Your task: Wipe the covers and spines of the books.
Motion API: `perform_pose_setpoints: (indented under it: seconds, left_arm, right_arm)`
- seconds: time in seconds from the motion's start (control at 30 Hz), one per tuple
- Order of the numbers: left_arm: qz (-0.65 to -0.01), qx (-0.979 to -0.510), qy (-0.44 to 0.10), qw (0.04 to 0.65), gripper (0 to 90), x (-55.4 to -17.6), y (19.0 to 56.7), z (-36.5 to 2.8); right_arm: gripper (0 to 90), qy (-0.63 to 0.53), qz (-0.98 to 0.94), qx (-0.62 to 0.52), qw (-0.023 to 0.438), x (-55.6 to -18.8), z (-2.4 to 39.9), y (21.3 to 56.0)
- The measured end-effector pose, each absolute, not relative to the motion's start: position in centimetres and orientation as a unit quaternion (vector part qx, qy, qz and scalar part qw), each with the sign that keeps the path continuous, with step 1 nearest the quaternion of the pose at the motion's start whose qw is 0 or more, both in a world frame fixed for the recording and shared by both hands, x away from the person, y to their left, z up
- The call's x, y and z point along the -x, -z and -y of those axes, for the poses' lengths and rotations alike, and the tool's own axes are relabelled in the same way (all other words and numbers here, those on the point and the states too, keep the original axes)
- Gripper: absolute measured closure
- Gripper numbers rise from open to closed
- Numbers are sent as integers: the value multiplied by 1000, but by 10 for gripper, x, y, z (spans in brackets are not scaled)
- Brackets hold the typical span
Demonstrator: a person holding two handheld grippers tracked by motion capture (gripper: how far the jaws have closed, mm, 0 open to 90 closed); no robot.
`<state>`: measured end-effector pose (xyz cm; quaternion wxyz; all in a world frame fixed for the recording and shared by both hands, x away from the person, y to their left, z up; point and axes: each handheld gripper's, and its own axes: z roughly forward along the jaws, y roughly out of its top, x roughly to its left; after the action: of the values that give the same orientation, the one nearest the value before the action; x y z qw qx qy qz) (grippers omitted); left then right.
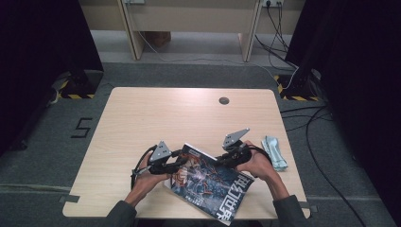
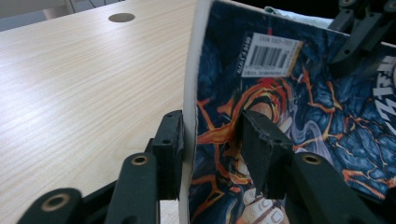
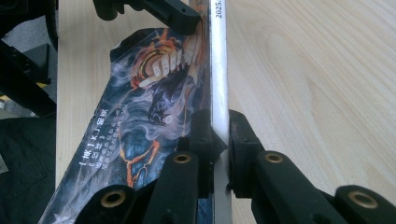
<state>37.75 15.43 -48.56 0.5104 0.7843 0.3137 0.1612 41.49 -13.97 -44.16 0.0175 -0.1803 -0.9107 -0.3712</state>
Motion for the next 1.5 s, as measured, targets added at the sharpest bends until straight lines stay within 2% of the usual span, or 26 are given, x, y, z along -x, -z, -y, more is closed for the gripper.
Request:
perform_pose_setpoints:
  seconds: [0.17, 0.4, 0.87, 1.27, 1.5]
  left_arm:
    - [-331, -776, -152, 515, 509, -378, 484, -164]
    - [-348, -778, -152, 500, 478, -372, 484, -177]
    - [-401, -814, -137, 396, 378, -360, 499, -200]
    - [-404, -837, -139, 342, 353, -357, 510, -200]
    - [-405, -835, -141, 344, 357, -357, 510, -201]
  right_arm:
    - [834, 367, 909, 195, 13, -416, 141, 442]
    - [834, 366, 906, 212, 11, -415, 146, 435]
    - [835, 353, 905, 235, -30, -427, 154, 395]
    - [835, 284, 919, 246, -120, -458, 143, 338]
    - [834, 228, 935, 212, -171, -463, 118, 336]
